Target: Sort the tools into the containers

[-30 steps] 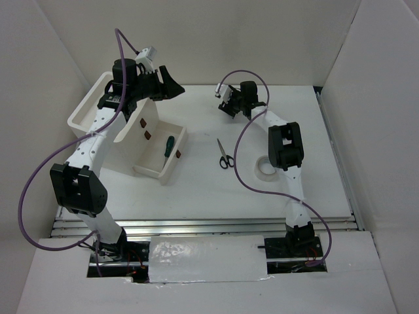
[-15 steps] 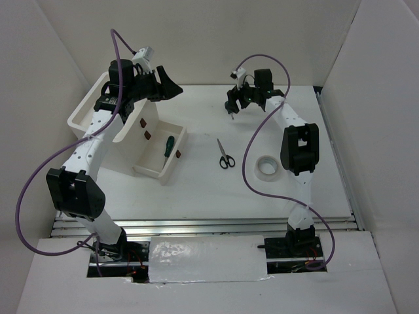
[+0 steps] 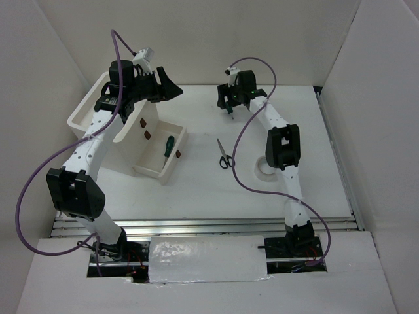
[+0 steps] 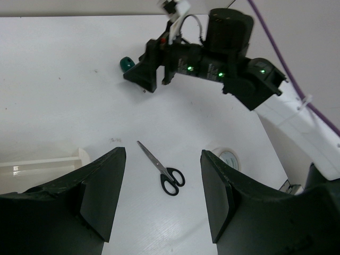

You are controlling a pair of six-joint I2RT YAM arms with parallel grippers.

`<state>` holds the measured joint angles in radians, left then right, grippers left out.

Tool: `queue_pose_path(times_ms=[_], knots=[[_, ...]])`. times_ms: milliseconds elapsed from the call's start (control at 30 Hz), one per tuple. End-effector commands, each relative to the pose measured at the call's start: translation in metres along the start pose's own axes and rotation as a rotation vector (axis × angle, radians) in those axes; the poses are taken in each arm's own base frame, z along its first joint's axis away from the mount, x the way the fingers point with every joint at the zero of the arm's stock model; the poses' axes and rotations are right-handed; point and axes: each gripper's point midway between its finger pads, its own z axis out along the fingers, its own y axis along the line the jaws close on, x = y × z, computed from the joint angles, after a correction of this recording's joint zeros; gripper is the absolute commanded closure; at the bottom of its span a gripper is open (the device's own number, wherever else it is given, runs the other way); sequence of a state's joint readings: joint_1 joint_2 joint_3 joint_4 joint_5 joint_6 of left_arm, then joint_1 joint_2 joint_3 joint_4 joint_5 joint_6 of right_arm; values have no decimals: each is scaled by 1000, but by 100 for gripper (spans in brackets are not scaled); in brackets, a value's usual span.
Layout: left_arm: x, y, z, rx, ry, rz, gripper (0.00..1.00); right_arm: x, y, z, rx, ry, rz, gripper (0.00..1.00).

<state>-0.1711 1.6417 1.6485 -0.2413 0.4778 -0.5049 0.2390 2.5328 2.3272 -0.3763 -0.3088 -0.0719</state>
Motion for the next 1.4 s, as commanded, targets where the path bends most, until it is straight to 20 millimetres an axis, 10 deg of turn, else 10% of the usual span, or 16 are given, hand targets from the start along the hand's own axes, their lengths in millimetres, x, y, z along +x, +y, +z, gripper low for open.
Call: queue_pose_path(times_ms=[0, 1367], knots=[[-9, -8, -11, 31, -24, -26, 29, -8, 7, 6, 96, 19, -20, 17], [-9, 12, -27, 30, -12, -101, 30, 52, -61, 2, 385, 220, -286, 48]])
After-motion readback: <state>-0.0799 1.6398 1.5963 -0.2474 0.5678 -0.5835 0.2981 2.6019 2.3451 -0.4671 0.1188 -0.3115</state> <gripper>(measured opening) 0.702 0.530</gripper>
